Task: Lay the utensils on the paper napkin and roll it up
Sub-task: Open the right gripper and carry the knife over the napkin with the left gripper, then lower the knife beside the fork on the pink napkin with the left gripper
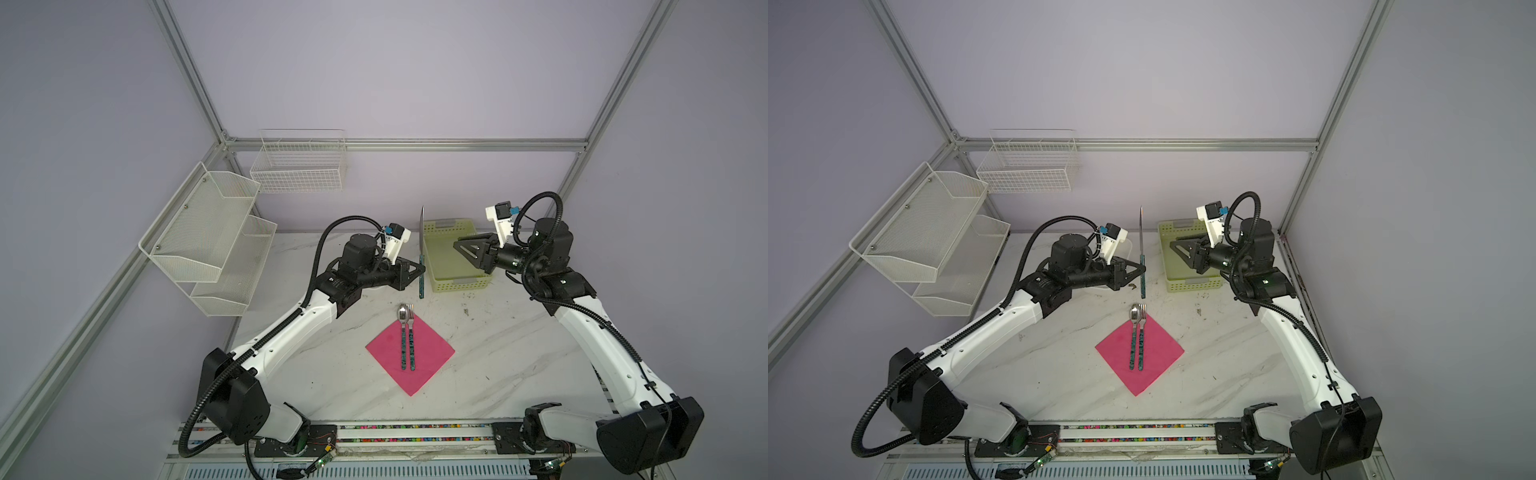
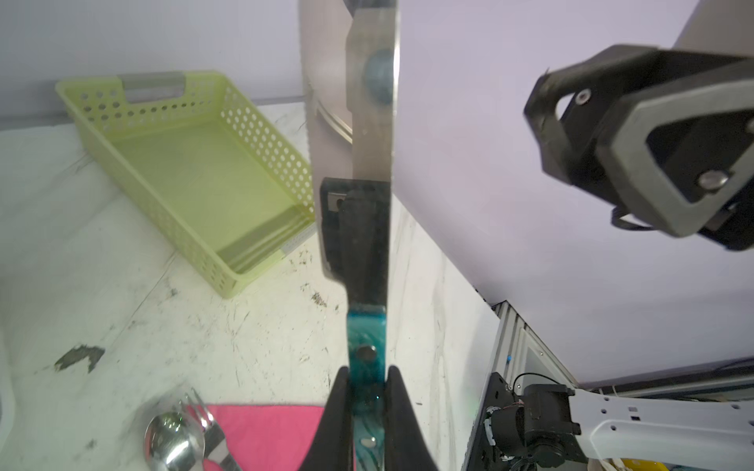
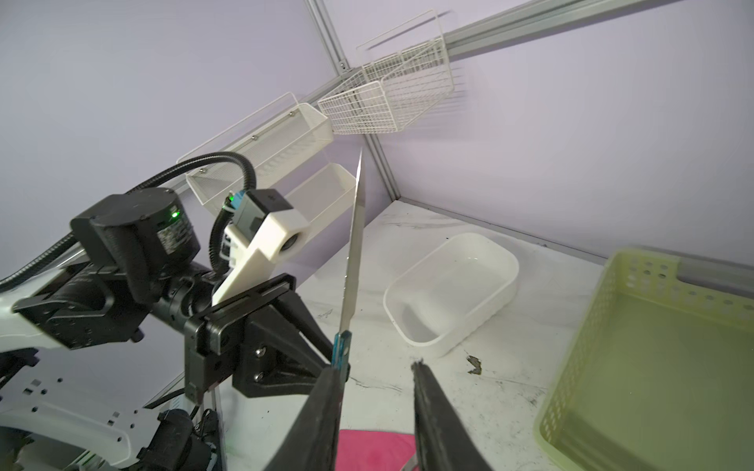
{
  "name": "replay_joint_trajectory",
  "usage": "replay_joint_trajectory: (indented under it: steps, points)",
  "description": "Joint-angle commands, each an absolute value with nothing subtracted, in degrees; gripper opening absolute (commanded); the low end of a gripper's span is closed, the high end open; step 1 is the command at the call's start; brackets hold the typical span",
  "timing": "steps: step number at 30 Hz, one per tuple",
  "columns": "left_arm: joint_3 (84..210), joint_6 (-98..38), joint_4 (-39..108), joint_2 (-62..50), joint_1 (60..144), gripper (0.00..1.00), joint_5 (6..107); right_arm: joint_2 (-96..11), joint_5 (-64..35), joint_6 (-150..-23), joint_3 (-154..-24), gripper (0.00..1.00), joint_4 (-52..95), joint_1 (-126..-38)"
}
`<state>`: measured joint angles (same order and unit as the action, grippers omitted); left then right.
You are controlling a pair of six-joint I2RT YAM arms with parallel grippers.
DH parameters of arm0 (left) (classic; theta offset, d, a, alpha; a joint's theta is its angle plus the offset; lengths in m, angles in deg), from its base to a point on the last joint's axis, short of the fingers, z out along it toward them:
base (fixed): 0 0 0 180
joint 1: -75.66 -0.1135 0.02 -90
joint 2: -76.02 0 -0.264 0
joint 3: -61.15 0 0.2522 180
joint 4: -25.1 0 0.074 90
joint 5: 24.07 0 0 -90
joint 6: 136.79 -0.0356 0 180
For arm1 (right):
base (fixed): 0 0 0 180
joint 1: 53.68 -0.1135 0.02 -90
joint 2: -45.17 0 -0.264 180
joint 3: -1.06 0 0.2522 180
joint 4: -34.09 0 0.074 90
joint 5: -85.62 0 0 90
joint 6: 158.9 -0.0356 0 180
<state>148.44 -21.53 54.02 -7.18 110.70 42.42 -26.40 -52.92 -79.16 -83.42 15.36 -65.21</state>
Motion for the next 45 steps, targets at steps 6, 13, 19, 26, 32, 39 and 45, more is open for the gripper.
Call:
replay_joint_trajectory:
  steps: [6,13,19,26,32,39,45]
  points:
    - [148.8,-11.7,63.8,-9.6,116.8,0.00,58.2,-30.3,-48.9,-88.1,-80.2,0.29,17.3,-61.7]
    - [147.1,-2.3,67.6,-14.8,120.4,0.00,59.4,-27.9,-43.0,-89.2,-78.5,0.33,16.4,-61.6]
    - [148.8,2.9,71.7,-21.2,121.8,0.00,57.4,-26.7,-41.6,-88.0,-78.3,0.34,15.5,-61.6]
    - [153.3,3.6,79.6,-27.7,121.8,0.00,55.8,-25.8,-40.3,-86.0,-78.6,0.34,13.5,-61.6]
    - [156.3,3.5,82.5,-30.8,122.3,0.00,55.2,-25.7,-40.7,-85.6,-78.0,0.34,13.1,-61.6]
    - [158.9,4.0,85.2,-32.5,122.7,0.00,56.2,-26.5,-41.6,-85.7,-78.6,0.34,13.1,-61.7]
    - [162.2,4.4,87.1,-34.5,122.6,0.00,56.8,-26.4,-41.4,-85.6,-78.6,0.34,13.0,-62.2]
